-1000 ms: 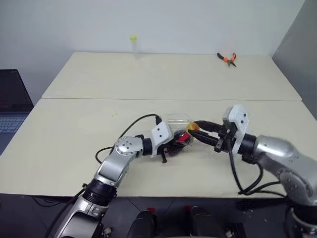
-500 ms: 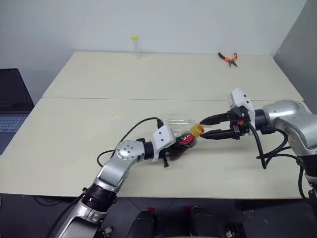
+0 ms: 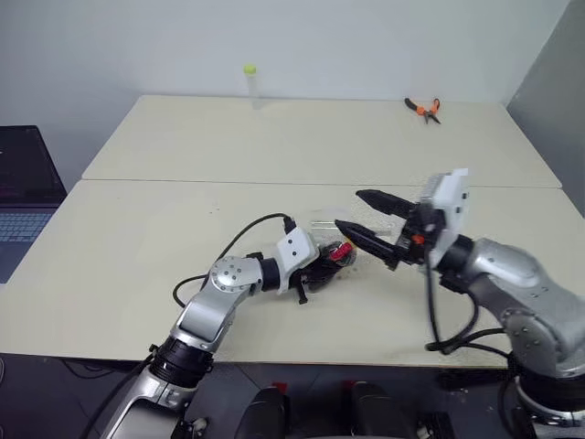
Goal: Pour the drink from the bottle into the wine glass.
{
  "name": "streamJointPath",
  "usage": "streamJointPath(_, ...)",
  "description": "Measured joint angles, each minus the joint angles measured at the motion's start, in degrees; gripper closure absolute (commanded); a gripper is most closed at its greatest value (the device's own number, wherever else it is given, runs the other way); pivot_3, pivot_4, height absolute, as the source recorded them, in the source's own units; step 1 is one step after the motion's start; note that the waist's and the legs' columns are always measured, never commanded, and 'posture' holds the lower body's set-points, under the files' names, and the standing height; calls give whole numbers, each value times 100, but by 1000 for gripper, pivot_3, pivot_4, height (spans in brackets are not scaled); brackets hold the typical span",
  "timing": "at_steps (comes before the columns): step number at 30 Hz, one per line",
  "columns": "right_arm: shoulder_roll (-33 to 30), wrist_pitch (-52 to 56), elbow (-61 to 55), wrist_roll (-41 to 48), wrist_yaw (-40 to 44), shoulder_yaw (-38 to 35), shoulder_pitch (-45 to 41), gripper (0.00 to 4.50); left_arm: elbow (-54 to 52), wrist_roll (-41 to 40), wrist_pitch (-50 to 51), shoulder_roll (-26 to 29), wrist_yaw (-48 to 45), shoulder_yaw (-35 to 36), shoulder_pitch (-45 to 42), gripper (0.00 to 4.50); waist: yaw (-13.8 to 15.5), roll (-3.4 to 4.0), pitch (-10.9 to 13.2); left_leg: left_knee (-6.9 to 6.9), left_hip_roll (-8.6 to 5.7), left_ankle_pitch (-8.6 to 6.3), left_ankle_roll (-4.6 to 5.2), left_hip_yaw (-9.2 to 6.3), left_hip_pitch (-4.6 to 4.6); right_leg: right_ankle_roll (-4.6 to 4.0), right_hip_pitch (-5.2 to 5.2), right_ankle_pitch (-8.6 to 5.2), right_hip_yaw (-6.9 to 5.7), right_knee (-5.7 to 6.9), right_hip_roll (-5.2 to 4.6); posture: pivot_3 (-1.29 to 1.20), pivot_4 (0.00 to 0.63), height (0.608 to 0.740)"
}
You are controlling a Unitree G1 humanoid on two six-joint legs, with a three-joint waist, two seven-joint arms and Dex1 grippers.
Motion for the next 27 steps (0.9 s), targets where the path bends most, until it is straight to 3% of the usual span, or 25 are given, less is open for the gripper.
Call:
streamJointPath(5, 11, -331, 408, -567, -215, 110, 111, 1217, 61, 10, -20, -26, -31, -8, -32, 3604, -26, 0, 0, -2, 0, 0, 0, 1, 0, 0, 0, 0, 1, -2, 0, 0, 150, 740)
streamJointPath(17, -31, -311, 372, -94, -6, -448, 514, 1217, 278, -7, -99, -464, 428, 273, -23, 3628, -76, 0, 0, -4, 6, -2, 3, -4, 7, 0, 9, 0, 0, -3, 7, 0, 150, 740)
streamJointPath(23, 302, -60, 113, 325, -148, -324, 132, 1217, 281, -7, -153, -534, 464, 297, 65, 3629, -102, 1, 0, -6, 8, -1, 3, -5, 10, 0, 9, 0, -1, -1, 9, 0, 150, 740)
streamJointPath(27, 386, -53, 257, -13, -367, 80, -131, 1217, 285, 0, -166, -527, 421, 294, 86, 3629, -99, 1, 0, -5, 5, -1, 1, -4, 9, 0, 9, 0, 0, -2, 7, 0, 150, 740)
